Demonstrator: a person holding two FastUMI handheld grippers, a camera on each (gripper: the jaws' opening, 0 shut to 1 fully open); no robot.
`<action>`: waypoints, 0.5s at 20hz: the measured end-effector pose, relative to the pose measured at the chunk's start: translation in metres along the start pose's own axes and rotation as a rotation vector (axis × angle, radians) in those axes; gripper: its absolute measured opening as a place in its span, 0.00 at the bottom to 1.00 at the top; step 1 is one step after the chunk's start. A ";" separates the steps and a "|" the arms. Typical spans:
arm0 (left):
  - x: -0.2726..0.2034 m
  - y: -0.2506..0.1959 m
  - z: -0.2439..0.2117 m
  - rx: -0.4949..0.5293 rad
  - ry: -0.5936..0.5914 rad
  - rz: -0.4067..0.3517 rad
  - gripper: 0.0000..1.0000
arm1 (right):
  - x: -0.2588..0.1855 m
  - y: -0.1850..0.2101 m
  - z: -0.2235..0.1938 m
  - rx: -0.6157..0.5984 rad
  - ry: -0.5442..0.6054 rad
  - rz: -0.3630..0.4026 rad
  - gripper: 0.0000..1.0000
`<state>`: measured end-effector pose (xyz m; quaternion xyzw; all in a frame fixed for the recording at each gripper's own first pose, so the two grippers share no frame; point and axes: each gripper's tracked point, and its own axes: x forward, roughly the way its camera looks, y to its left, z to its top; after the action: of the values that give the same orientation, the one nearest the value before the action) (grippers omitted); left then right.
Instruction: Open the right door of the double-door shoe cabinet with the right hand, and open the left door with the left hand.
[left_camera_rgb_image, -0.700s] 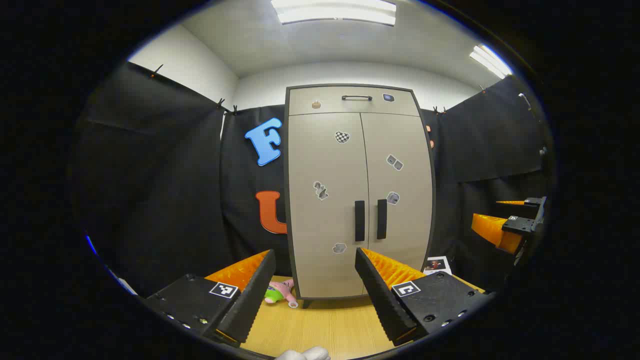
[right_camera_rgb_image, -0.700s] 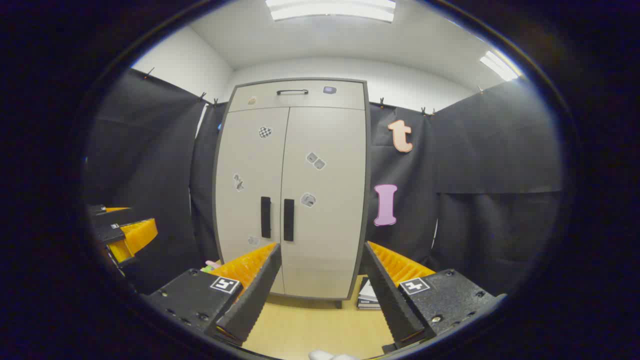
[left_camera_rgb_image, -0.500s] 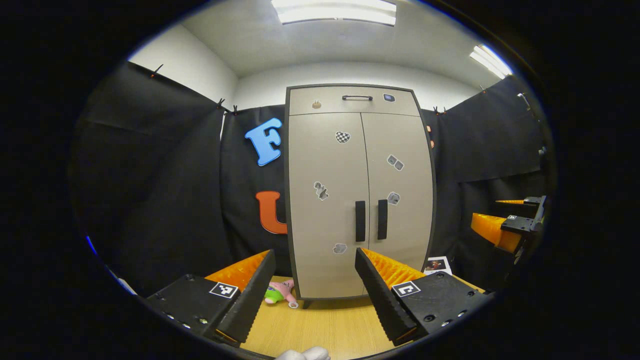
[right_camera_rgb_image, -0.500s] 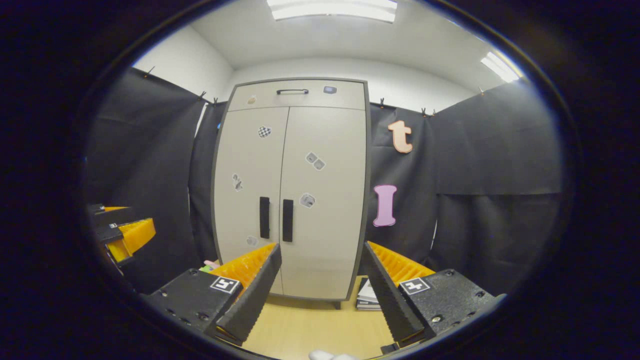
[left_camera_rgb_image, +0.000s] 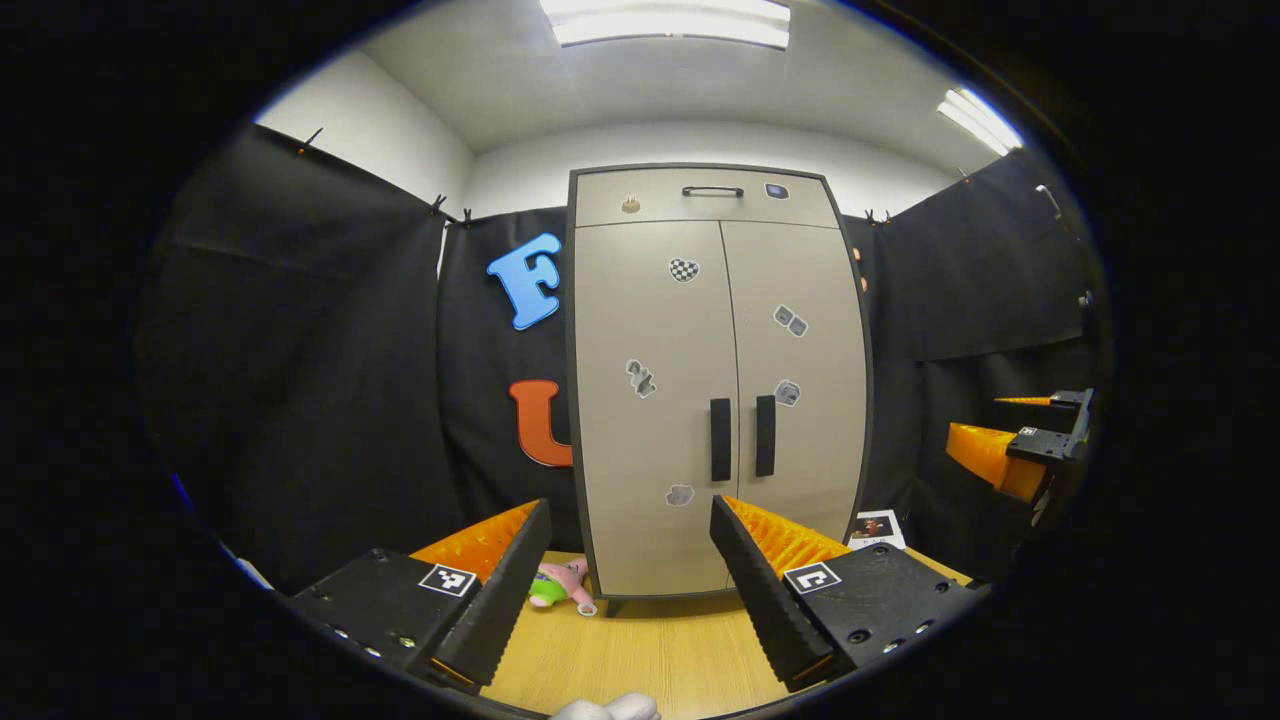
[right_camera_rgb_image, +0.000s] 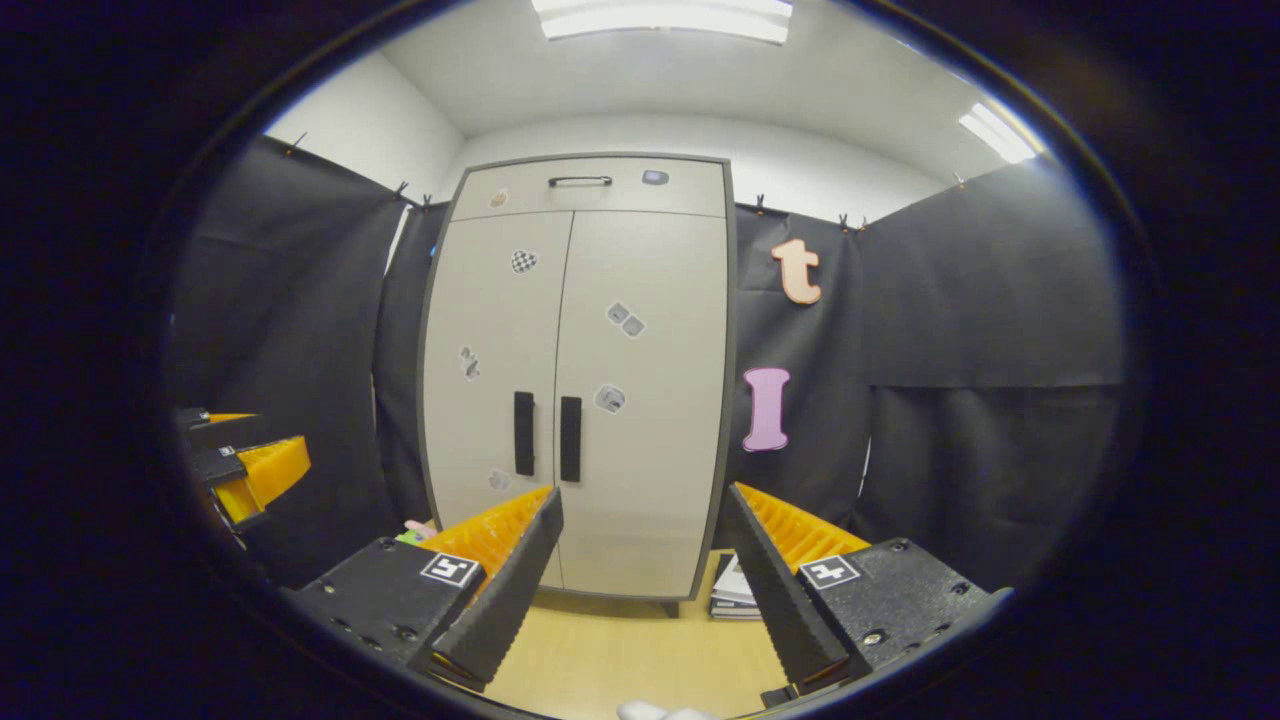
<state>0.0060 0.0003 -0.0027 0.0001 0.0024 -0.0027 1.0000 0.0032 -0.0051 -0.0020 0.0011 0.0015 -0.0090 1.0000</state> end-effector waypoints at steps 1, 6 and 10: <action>0.000 0.000 0.000 -0.002 -0.001 -0.001 0.96 | 0.000 -0.001 0.000 0.000 0.000 -0.002 1.00; -0.002 0.001 0.000 0.001 -0.005 0.002 0.96 | 0.007 0.001 0.001 0.004 -0.003 -0.003 1.00; -0.007 0.005 -0.003 -0.004 0.007 0.003 0.96 | 0.020 0.007 -0.003 -0.003 0.007 0.000 1.00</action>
<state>-0.0007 0.0050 -0.0056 -0.0018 0.0058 -0.0013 1.0000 0.0232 0.0013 -0.0052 -0.0004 0.0052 -0.0092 0.9999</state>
